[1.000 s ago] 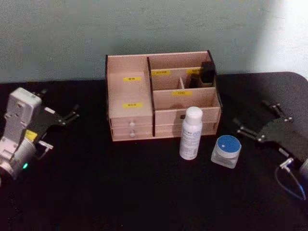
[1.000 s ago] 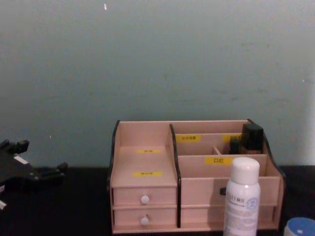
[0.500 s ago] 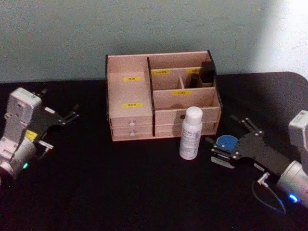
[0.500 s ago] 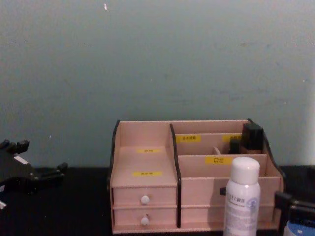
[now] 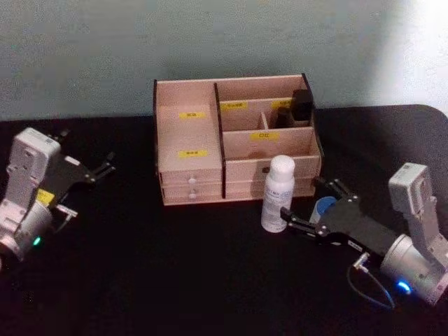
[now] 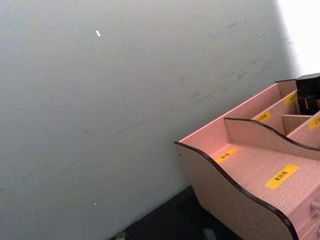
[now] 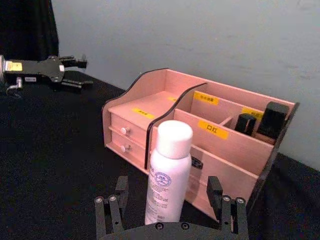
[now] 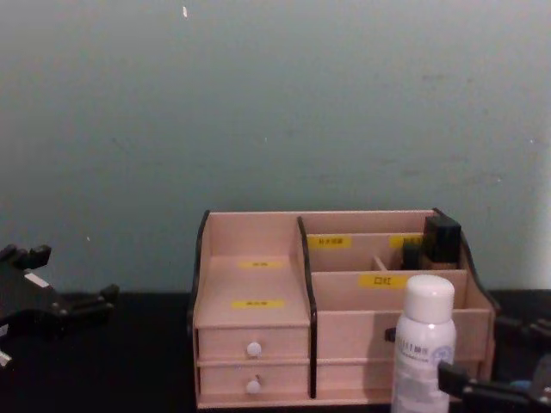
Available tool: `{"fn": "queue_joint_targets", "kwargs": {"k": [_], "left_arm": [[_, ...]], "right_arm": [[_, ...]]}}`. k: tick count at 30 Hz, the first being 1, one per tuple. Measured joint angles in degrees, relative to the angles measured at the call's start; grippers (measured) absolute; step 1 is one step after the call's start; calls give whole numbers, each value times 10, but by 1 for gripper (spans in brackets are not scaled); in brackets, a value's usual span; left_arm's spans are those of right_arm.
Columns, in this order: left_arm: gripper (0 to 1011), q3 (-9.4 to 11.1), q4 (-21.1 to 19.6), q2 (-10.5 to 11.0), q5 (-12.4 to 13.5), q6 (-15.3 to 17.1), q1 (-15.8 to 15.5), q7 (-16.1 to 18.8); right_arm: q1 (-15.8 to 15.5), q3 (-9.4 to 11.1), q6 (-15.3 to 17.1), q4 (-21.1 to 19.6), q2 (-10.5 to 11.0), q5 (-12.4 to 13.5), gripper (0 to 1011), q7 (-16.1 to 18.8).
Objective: Pick up the facial cleanser and watermelon frost from the table and place them into the tiered storage box.
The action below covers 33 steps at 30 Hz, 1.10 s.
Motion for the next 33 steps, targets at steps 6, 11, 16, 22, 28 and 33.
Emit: {"fn": "queue_joint_targets", "kwargs": {"k": [6, 11, 16, 22, 28, 33], "left_arm": [[1001, 0, 0, 0, 0, 0, 0, 0], [1001, 0, 0, 0, 0, 0, 0, 0], [1001, 0, 0, 0, 0, 0, 0, 0], [1001, 0, 0, 0, 0, 0, 0, 0], [1001, 0, 0, 0, 0, 0, 0, 0], [1001, 0, 0, 0, 0, 0, 0, 0]], "right_arm": [[15, -5, 14, 21, -17, -7, 1002, 14], [24, -4, 23, 34, -31, -11, 1002, 19], [29, -3, 28, 43, -40, -15, 1002, 22], [36, 2, 32, 54, -52, -24, 1002, 27], [41, 4, 35, 62, -63, -31, 1002, 29], [47, 7, 36, 69, -73, -36, 1002, 31]]}}
